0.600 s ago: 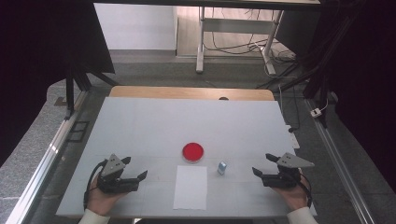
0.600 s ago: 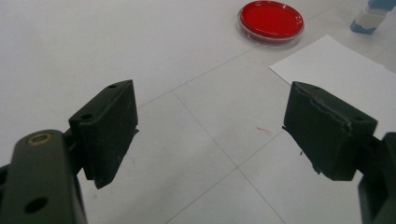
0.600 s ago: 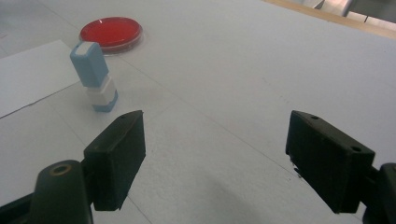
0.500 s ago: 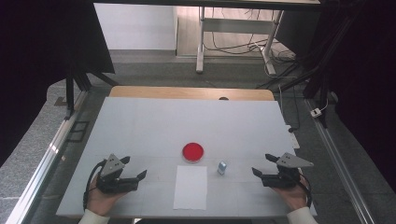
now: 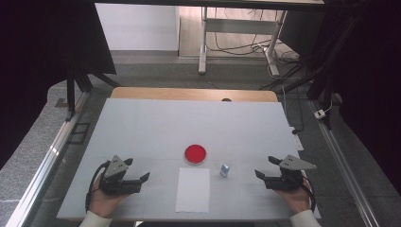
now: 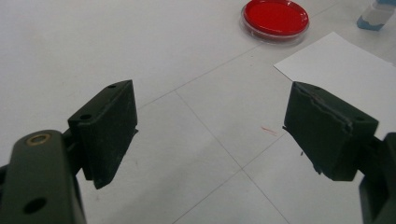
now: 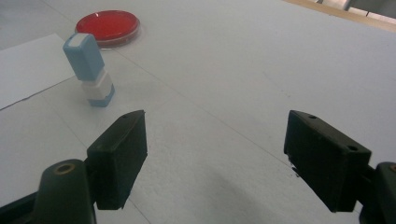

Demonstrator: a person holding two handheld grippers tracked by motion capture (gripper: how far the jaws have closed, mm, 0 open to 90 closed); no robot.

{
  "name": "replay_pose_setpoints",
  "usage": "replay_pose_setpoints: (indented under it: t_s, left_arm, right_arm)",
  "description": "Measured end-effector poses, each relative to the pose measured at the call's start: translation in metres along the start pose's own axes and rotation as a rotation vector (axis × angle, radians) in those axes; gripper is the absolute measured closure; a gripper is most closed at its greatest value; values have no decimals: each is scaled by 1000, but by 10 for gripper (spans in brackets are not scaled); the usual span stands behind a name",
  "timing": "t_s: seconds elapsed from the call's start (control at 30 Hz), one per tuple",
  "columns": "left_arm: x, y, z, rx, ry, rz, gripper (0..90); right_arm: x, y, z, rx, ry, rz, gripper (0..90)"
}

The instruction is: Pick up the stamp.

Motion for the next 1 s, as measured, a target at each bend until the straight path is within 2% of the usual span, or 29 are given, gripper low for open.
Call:
replay_pose_setpoints:
  t_s: [0.07, 0.2, 0.33, 0.47, 0.67, 0.8, 1.0]
  left_arm:
    - [0, 0, 0, -1, -2, -3, 171]
    - [-1, 0, 0, -1, -13, -33, 171]
    - [-3, -2, 0, -7, -13, -14, 171]
    - [-3, -1, 0, -11, -13, -13, 172]
    - [-3, -2, 0, -2, -15, -7, 178]
    - [-3, -3, -1, 0, -17, -3, 179]
    - [-1, -2, -1, -1, -9, -1, 179]
  right_arm:
    - [0, 0, 0, -4, -4, 2, 220]
    - [0, 0, 1, -14, -18, 21, 221]
    - [0, -2, 1, -10, -11, 25, 225]
    - [0, -1, 0, -7, -14, 23, 229]
    - [-8, 7, -5, 6, -20, -10, 228]
    - [-17, 11, -6, -3, -33, -20, 229]
    - [-23, 17, 2, -44, -34, 3, 231]
Point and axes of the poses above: each handheld gripper's, and its own axes: z roughly forward along the jaws, x roughly out of its underside, y roughly to its left, the point moved 3 cm from there along z, roughly forward along the jaws, and after that the axes turned 11 degrees about -x, right-handed, at the moved point
